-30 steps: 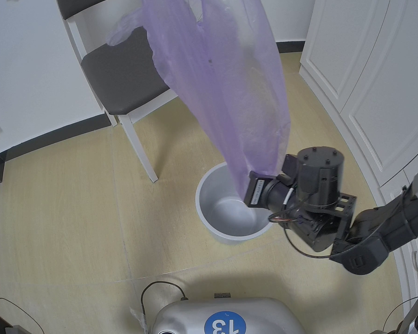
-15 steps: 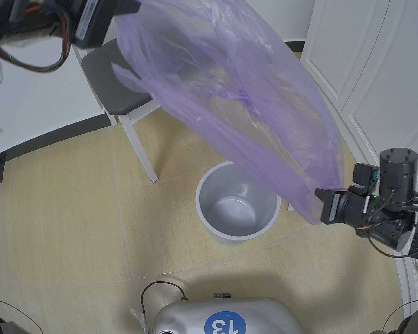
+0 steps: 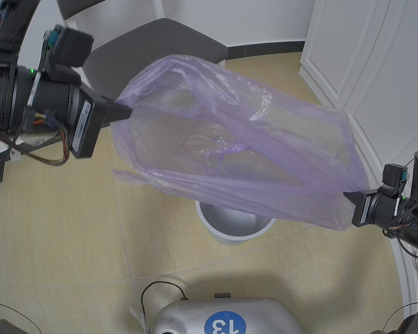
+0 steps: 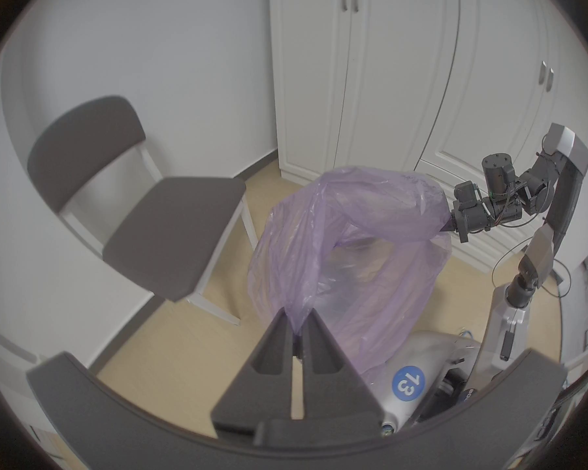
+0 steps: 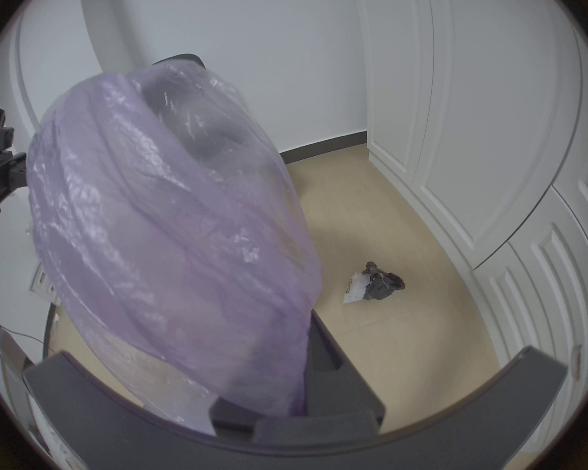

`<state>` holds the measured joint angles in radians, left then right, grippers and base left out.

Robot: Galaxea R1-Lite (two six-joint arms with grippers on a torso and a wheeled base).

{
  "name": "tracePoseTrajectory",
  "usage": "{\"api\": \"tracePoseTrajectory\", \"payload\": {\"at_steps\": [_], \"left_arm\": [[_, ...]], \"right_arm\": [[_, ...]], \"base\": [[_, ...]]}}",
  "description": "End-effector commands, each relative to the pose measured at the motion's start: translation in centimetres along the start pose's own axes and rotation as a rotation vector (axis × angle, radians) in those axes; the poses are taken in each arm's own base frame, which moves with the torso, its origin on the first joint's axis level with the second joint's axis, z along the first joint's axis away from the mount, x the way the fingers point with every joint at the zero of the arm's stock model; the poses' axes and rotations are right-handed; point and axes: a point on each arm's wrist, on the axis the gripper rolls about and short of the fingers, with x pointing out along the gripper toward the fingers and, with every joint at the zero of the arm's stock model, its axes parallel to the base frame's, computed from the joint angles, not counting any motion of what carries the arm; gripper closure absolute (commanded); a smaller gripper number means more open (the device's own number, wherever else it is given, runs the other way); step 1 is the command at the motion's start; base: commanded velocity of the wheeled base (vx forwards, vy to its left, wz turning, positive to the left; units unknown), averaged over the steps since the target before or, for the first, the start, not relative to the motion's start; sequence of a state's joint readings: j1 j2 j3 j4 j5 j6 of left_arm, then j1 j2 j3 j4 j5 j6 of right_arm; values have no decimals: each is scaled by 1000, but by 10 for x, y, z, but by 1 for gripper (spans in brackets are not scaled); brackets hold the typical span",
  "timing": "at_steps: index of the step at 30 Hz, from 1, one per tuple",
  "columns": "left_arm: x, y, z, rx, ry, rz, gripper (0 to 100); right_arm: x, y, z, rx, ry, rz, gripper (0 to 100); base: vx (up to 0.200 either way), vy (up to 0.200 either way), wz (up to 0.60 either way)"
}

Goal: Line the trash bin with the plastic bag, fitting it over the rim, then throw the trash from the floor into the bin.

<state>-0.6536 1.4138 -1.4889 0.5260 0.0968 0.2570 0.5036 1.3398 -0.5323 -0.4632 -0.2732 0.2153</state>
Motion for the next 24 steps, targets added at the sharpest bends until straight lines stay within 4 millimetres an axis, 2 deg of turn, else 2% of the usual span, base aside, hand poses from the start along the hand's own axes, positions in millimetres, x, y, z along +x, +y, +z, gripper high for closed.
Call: {"api": "tracePoseTrajectory", "payload": {"at_steps": [1,5,8,20,24], "left_arm": [[16,1,-38,-88,-29,-4,100],[32,4,-48,-109,-13,16,100],[33,6,-54,-116,10,23,100],[24,-1,-77,-119,57,14,100],[17,-8,-88,-115,63,-5,100]], "right_arm": [[3,-14,3,-149,-4,-79,100],[5,-27,9,-229,-9,-144,100],[5,-30,9,-240,-6,-159,100],[-2,-36,9,-268,-16,-201,100],[-16,-35,2,-280,-26,-191,100]], "base": [[0,0,0],[0,0,0],[0,0,0],[0,0,0],[0,0,0]]}}
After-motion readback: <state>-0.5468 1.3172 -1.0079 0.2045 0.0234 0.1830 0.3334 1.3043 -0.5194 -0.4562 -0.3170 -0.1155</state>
